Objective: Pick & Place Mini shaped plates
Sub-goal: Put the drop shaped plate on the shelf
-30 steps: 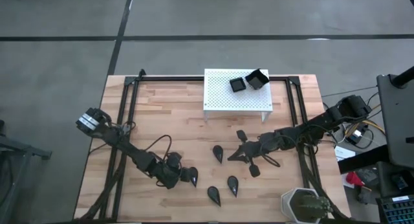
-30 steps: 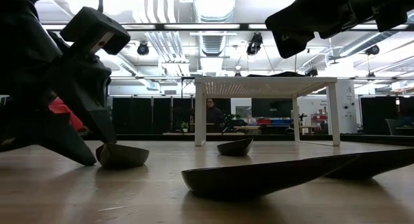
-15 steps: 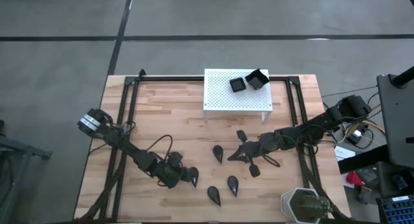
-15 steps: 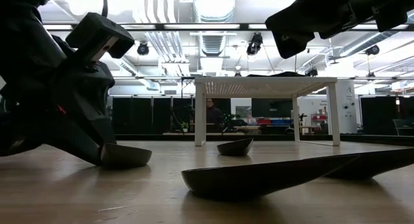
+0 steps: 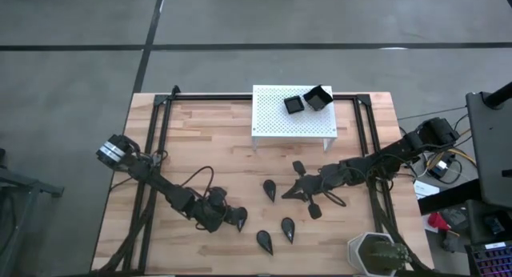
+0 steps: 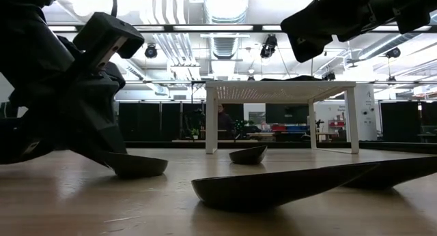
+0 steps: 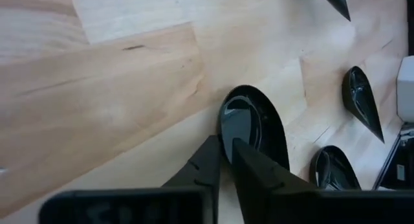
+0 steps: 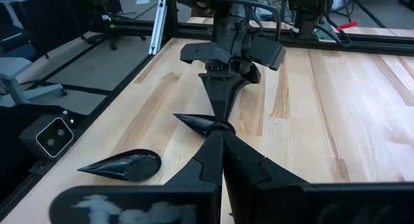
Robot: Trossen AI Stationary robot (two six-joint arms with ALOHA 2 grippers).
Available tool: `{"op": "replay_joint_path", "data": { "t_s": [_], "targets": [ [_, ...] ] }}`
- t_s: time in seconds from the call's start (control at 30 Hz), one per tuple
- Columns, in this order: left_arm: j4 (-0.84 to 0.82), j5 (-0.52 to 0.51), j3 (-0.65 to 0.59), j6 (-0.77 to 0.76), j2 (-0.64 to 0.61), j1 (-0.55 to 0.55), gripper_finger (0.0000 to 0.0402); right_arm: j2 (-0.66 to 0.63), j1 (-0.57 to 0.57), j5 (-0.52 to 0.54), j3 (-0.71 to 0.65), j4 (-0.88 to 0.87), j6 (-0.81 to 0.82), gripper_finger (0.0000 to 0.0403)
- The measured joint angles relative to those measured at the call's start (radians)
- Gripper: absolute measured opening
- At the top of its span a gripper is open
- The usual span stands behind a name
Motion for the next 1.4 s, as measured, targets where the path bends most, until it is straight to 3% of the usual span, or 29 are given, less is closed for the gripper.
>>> {"op": "replay_joint_path", "data": {
  "t_s": [0.17, 0.67, 1.07, 1.4],
  "targets": [
    [0.000, -0.004, 0.000, 0.034, 0.000, 0.005, 0.0003, 0.000, 0.000, 0.000, 0.000, 0.000, 0.004, 0.0008],
    [0.003, 0.006, -0.001, 0.093, -0.036, 0.025, 0.0000, 0.000, 0.000, 0.000, 0.000, -0.013, 0.011, 0.0008],
    [-0.015, 0.056, -0.001, 0.245, -0.214, 0.108, 0.0000, 0.000, 0.000, 0.000, -0.005, 0.006, -0.021, 0.0008],
    [-0.046, 0.069, -0.001, 0.405, -0.378, 0.213, 0.0000, -0.011, 0.006, -0.002, -0.103, 0.224, -0.040, 0.0008]
  ]
}}
